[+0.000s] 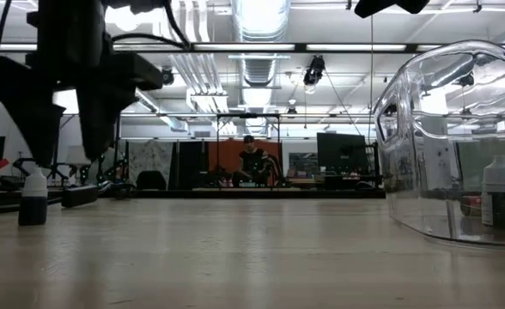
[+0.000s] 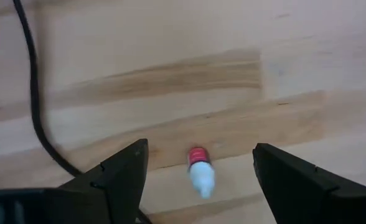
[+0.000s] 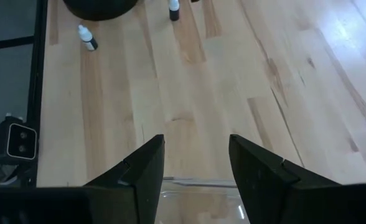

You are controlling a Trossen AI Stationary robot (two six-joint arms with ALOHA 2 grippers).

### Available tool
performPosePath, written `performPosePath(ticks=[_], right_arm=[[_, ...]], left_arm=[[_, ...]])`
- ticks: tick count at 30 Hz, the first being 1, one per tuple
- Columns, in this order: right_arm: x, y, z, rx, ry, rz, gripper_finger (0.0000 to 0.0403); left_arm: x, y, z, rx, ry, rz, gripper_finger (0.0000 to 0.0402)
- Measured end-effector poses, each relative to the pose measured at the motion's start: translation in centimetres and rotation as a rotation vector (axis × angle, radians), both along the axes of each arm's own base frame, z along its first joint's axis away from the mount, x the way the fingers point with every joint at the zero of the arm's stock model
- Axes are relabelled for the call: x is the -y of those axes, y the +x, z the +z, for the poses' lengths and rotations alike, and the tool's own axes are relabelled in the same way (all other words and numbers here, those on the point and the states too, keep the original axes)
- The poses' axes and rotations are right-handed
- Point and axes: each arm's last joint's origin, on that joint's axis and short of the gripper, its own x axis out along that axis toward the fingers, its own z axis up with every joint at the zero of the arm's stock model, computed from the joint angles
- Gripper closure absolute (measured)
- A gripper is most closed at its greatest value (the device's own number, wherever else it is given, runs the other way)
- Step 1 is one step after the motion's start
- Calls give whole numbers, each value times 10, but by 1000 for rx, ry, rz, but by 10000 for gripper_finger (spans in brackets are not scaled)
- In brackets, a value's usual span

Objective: Pick & Place food coloring
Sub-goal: Put the pink food color into the transparent bin

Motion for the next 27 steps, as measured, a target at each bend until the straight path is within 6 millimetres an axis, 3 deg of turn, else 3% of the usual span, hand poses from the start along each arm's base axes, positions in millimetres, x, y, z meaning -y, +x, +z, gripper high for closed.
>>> performPosePath(ticks=[16, 20, 27], right_arm=[[1, 0, -2, -10, -33, 29, 232], [1, -1, -3, -13, -37, 30, 232], [1, 0, -3, -13, -40, 32, 232]], left_arm=[[5, 15, -39, -146, -175, -125, 141], [-3, 22, -38, -133, -192, -140, 141], [-32, 30, -35, -117, -409, -157, 141]])
